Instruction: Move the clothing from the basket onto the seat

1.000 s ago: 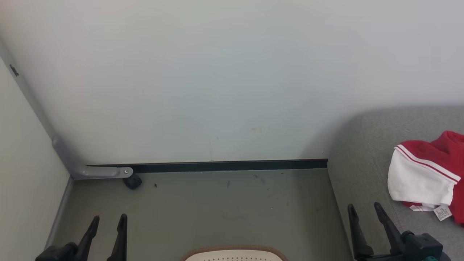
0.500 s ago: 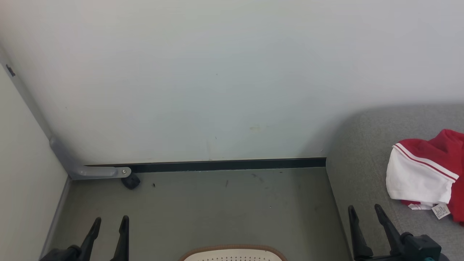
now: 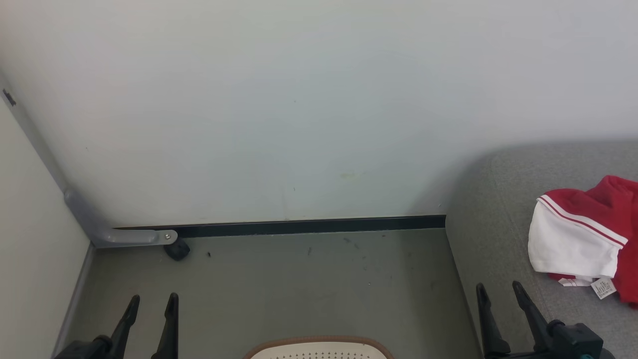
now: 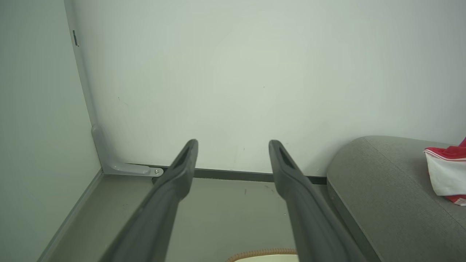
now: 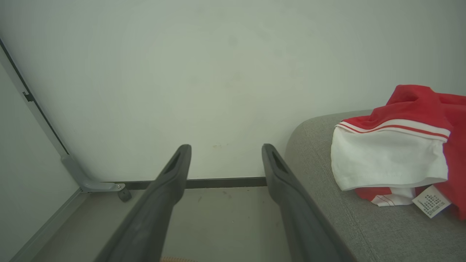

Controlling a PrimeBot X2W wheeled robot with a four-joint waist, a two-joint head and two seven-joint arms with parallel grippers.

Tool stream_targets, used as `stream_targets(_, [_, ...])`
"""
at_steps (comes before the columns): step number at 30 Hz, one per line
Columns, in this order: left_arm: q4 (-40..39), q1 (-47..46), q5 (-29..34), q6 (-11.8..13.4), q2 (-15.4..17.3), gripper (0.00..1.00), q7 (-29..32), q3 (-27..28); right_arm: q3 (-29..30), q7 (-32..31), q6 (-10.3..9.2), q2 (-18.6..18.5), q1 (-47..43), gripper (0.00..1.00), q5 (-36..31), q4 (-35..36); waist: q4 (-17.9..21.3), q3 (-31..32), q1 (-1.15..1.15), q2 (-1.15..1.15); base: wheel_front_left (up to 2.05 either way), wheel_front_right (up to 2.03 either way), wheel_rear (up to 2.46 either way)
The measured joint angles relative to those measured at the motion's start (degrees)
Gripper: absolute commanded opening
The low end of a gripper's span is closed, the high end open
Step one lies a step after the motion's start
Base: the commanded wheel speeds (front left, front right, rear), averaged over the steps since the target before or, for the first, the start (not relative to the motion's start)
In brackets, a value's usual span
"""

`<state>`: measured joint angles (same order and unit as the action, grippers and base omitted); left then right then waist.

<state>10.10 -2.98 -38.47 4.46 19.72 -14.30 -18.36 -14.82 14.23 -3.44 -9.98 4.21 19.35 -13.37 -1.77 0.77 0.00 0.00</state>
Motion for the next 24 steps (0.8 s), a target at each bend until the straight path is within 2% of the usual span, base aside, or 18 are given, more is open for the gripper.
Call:
stream_targets(19, [0.48, 1.10, 2.44, -1.63, -1.69, 1.00, 0.00, 1.78, 0.49, 0.04, 0.07, 0.47, 0.03, 1.00, -0.32, -0.23, 0.30, -0.24, 0.00, 0.00, 0.00, 0.00, 0.00])
stream_targets(20, [0.59, 1.12, 2.44, -1.99, -1.75, 0.00, 0.01, 1.79, 0.46, 0.01, 0.13, 0.52, -0.01, 0.00, -0.32, -0.36, 0.31, -0.26, 0.00, 0.00, 0.00, 0.00, 0.00])
stream_targets(24, [2.78, 2.40, 2.42, -1.96, -3.01, 0.00, 0.09, 0.93, 0.01, -0.11, 0.13, 1.11, -1.73, 0.00, -0.30, -2.68, 0.32, -0.26, 0.00, 0.00, 0.00, 0.00, 0.00])
